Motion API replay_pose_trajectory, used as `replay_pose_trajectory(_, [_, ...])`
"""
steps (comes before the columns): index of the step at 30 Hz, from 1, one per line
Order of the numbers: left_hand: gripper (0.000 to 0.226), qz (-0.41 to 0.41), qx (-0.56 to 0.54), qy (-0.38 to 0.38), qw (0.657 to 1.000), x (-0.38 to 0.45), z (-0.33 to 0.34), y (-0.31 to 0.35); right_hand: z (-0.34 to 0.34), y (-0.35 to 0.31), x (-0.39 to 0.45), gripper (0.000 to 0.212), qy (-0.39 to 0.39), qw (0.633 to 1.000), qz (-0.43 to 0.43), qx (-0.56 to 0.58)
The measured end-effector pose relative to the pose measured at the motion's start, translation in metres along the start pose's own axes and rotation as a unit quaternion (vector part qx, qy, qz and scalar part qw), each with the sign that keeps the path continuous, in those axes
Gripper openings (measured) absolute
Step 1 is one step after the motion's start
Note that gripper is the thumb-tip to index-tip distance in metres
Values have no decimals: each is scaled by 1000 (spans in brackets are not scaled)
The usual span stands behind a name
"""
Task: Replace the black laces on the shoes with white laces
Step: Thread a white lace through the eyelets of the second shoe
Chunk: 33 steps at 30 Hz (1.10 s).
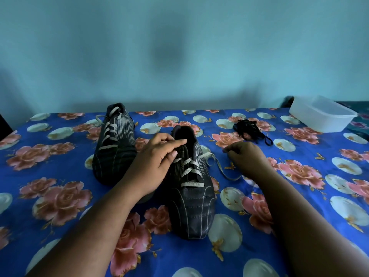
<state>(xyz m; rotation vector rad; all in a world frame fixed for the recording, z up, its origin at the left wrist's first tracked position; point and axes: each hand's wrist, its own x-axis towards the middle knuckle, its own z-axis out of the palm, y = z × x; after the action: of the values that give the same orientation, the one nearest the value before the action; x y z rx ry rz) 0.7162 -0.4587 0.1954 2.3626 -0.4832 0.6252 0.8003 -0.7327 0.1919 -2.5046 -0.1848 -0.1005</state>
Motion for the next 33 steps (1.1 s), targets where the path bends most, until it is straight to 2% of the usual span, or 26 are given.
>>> replay_pose_trajectory(3, [38, -15, -26, 5, 1000, 0, -3, 2, 3, -1, -4, 11, -19, 995, -18, -95])
replay_pose_trajectory(9, [37, -39, -46, -3, 998, 1, -5, -2, 7, -7, -6, 9, -8, 993, -41, -114])
replay_pose_trajectory(14, [33, -42, -53, -19, 998, 0, -10, 1, 6, -19, -15, 17, 112, 985, -129, 12])
replay_pose_trajectory(17, [30, -29, -57, -26, 998, 0, -9, 7, 5, -35, -22, 12, 136, 963, -229, 45])
replay_pose_trajectory(22, [29, -2, -49, -31, 998, 2, -5, 12, 8, -58, -39, 10, 111, 936, -324, 81])
replay_pose_trajectory(33, [31, -6, -63, -25, 998, 2, -5, 6, 17, -59, -37, 5, 17, 953, -276, 125])
